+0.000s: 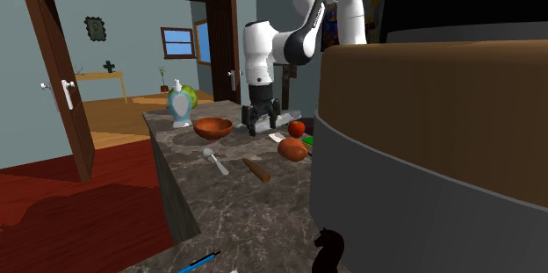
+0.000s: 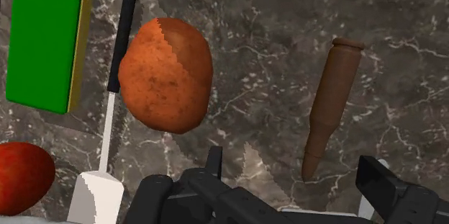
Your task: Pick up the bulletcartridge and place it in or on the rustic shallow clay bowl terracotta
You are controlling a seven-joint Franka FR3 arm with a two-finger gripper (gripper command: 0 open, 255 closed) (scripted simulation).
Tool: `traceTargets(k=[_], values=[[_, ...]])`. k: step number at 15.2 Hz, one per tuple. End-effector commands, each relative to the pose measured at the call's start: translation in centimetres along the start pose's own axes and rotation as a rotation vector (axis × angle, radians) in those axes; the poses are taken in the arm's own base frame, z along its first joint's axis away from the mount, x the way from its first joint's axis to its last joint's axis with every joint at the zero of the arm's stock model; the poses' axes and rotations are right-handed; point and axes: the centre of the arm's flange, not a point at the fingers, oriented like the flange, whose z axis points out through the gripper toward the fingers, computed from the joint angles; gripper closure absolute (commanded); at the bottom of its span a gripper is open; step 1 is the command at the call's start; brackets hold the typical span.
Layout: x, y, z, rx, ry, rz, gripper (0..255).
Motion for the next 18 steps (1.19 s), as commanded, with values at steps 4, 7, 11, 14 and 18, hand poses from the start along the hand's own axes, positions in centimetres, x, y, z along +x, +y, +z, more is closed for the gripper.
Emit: traceTargets(k=[4, 7, 11, 14, 18], values=[[-0.6, -5.3, 4.5, -0.014, 0.008, 0.113, 0], [-0.6, -6.1, 6.2, -0.016, 0.009, 0.129, 0], [-0.6, -6.1, 8.3, -0.016, 0.009, 0.129, 0], [-0.6, -6.1, 9.1, -0.016, 0.009, 0.129, 0], [-0.6, -6.1, 9.1, -0.016, 0.009, 0.129, 0]])
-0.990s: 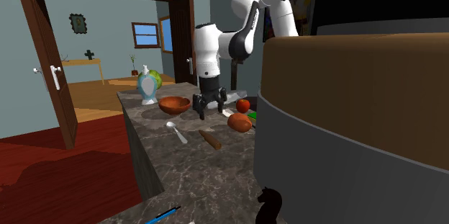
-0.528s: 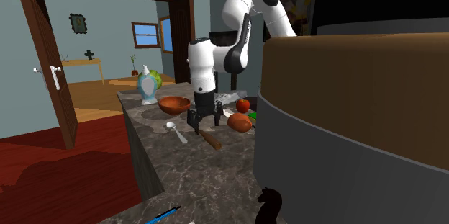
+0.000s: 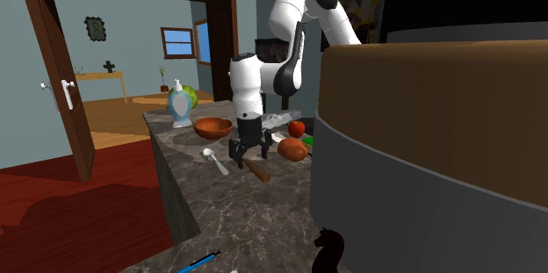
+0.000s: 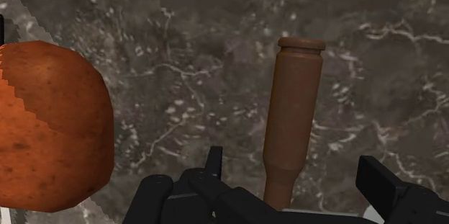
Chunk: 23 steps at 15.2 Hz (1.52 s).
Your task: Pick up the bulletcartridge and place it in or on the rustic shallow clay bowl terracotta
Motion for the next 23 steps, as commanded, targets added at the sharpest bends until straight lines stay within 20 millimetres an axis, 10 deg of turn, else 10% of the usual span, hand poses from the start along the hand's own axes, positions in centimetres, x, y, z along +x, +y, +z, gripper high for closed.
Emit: traceTargets(k=[1, 2, 3, 12, 23], values=[[0.0, 0.0, 0.0, 0.0, 0.0, 0.0, 0], [0.0, 0.0, 0.0, 0.0, 0.0, 0.0, 0], [0.0, 0.0, 0.0, 0.0, 0.0, 0.0, 255], [0.0, 0.0, 0.0, 0.0, 0.0, 0.0, 255], [-0.1, 0.3, -5.8, 0.0, 0.0, 0.0, 255]])
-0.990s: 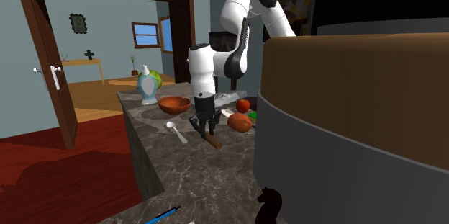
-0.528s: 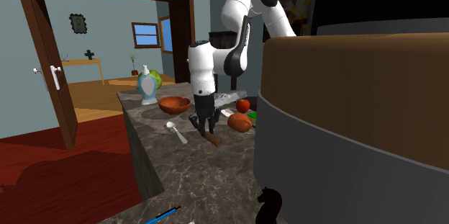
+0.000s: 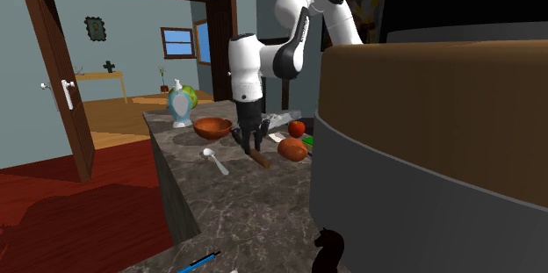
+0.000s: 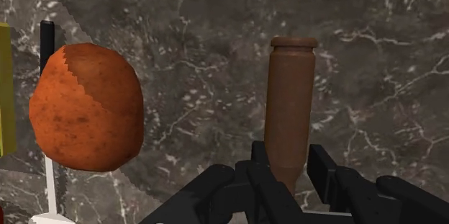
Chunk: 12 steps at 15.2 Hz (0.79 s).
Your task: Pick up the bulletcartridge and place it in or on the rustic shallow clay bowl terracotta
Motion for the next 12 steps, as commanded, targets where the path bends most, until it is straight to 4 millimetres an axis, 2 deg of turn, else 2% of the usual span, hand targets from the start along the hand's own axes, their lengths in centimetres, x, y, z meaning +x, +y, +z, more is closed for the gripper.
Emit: traceTargets(k=[1, 12], values=[[-0.1, 0.1, -1.0, 0.0, 0.0, 0.0, 255], [-0.2, 0.3, -6.8, 0.0, 0.0, 0.0, 255]])
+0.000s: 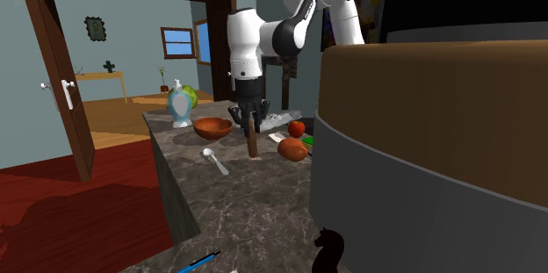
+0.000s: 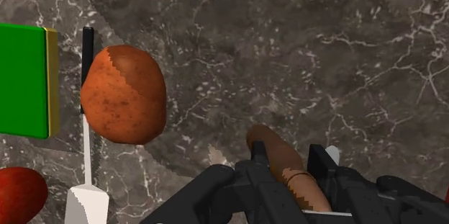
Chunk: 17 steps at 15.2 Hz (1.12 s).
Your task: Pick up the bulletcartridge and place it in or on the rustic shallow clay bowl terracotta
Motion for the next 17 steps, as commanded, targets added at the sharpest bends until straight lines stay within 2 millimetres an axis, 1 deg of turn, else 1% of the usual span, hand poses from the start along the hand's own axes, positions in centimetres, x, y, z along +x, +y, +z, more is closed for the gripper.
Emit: traceTargets(k=[1, 6, 17], values=[[-0.1, 0.0, -1.0, 0.0, 0.0, 0.0, 255], [-0.2, 0.1, -3.5, 0.0, 0.0, 0.0, 255], [14.3, 0.9, -4.7, 0.0, 0.0, 0.0, 255]])
